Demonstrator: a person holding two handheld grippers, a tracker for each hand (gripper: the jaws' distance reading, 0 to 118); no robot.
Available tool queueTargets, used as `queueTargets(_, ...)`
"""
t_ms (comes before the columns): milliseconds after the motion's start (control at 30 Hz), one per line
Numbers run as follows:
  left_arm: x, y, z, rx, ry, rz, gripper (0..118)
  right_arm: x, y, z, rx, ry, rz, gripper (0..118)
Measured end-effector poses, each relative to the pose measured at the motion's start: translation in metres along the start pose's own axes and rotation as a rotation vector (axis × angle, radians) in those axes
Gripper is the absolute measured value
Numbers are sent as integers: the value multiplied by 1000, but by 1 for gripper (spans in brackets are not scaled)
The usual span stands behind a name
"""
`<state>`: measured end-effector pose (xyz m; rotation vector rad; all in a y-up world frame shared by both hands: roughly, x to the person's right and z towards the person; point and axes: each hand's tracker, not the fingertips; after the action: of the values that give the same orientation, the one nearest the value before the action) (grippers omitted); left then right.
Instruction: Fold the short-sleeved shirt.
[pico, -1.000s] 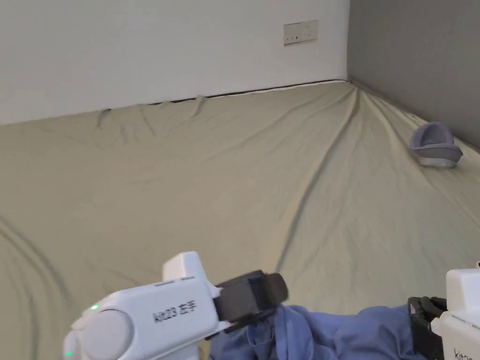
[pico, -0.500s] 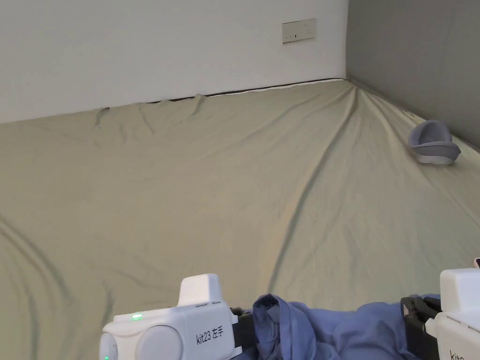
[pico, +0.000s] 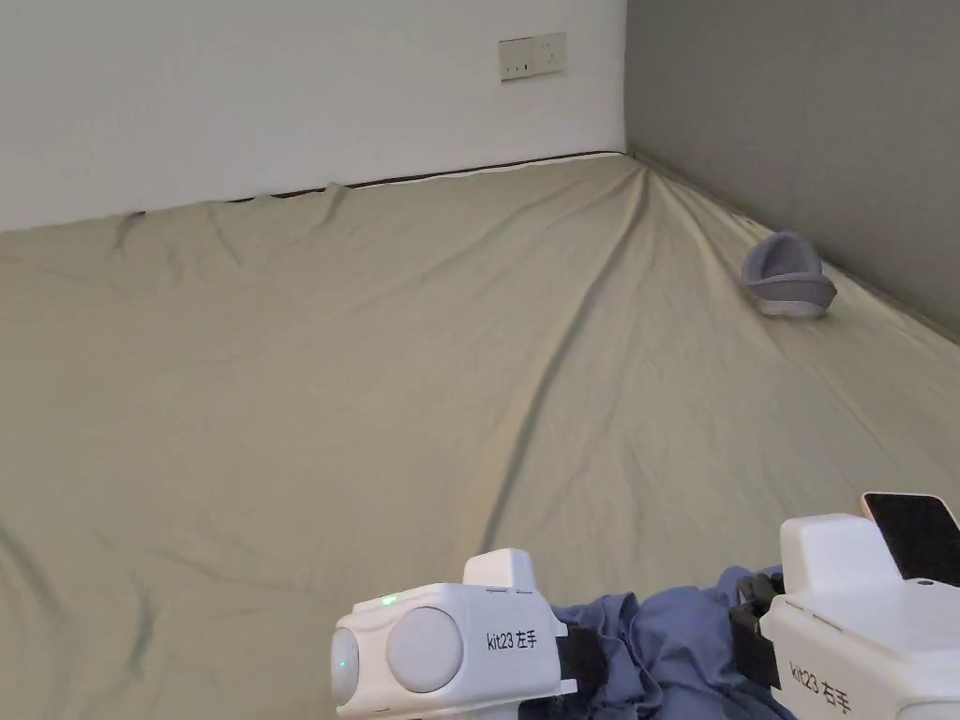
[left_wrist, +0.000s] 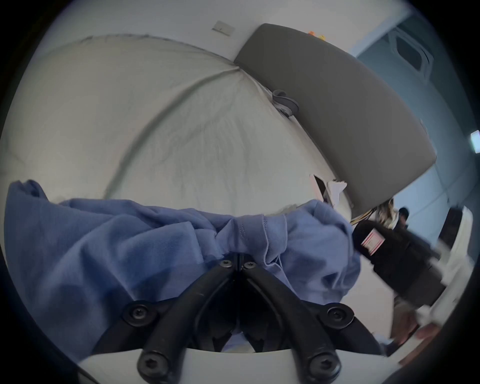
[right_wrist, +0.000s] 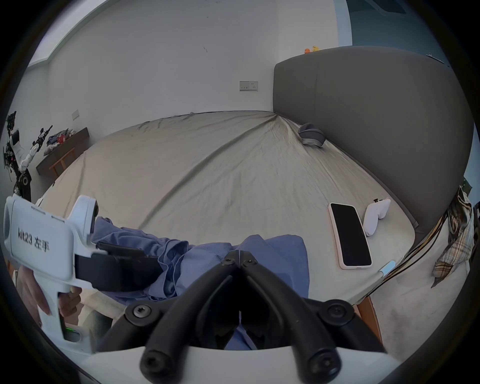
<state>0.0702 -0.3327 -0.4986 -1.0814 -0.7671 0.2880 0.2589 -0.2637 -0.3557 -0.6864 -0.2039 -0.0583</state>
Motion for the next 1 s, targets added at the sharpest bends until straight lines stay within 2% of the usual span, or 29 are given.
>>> queueTargets(67, 1, 6, 22, -5, 9, 0, 0, 1, 1, 0, -3, 3, -3, 0)
queueTargets(100, 3, 8, 39, 47, -10, -23, 1, 2, 1, 1, -1, 2, -1, 0)
queueTargets(133, 5, 7, 60, 115, -26, -41, 9, 3, 1, 3, 5, -5, -2, 0)
queueTargets(167, 3, 8, 80, 171, -29, -45, 28, 4, 2, 4, 9, -11, -3, 0)
queueTargets(200, 0, 8, 99, 219, -23, -45, 53, 6, 2, 5, 10, -14, -3, 0)
queueTargets(233, -5, 7, 112, 251, -1, -52, 93, 7, 3, 6, 11, -16, -7, 0)
queueTargets(267, -12, 5, 125, 274, 56, -64, 93, 8, 2, 7, 15, -14, -12, 0)
queueTargets(300, -20, 2, 134, 287, 99, -60, 101, 9, 2, 9, 19, -8, -18, 0)
queueTargets(333, -29, 0, 141, 293, 145, -42, 116, 10, 1, 10, 24, -2, -29, 0)
queueTargets(367, -41, -4, 150, 297, 191, -33, 118, 10, 0, 11, 27, 11, -43, 0)
queueTargets(467, -76, -10, 141, 228, 172, 111, 117, 13, -2, 11, 22, 83, -95, 0)
queueTargets(600, -111, -13, 111, 171, -56, 278, 116, 11, -4, 10, 18, 105, -101, 0)
queueTargets(667, -120, -15, 99, 167, -154, 353, 111, 11, -5, 11, 13, 111, -94, 0)
queueTargets(800, -120, -13, 84, 145, -49, 284, 111, 18, -4, 14, 14, 132, -117, 0)
queueTargets(867, -116, -13, 81, 137, -47, 248, 111, 20, -3, 14, 13, 138, -125, 0)
queueTargets(1000, -109, -11, 81, 85, 33, 144, 110, 23, -3, 13, 10, 126, -114, 0)
